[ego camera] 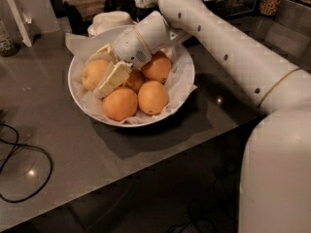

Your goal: Pick orange from white bowl

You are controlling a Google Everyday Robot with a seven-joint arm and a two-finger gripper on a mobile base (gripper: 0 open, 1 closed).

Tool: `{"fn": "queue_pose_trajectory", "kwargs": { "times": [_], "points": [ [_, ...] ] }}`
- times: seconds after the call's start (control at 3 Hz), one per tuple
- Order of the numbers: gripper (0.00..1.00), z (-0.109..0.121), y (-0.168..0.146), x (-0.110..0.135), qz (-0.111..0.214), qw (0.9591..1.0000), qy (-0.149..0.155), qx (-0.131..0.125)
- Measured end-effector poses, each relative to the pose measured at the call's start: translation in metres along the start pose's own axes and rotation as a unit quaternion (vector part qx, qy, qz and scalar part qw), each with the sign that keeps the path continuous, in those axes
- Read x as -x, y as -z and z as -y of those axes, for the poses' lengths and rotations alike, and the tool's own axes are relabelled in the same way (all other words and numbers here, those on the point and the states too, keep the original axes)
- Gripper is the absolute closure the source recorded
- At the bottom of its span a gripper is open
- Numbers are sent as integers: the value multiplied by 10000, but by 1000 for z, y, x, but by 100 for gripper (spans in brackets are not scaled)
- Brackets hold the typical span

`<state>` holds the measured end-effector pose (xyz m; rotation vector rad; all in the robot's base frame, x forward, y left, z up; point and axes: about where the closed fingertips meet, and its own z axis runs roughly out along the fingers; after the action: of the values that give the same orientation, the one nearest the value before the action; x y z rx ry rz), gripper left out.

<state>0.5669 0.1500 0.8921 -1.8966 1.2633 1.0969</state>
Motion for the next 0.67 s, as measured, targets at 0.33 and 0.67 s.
{"fn": "queue_pose_trajectory", "kwargs": {
  "times": [0.33, 0.67],
  "points": [
    [33, 0, 1, 2, 0, 10000, -1, 1],
    [52, 0, -1, 1, -19, 10000, -56, 33]
  ]
}}
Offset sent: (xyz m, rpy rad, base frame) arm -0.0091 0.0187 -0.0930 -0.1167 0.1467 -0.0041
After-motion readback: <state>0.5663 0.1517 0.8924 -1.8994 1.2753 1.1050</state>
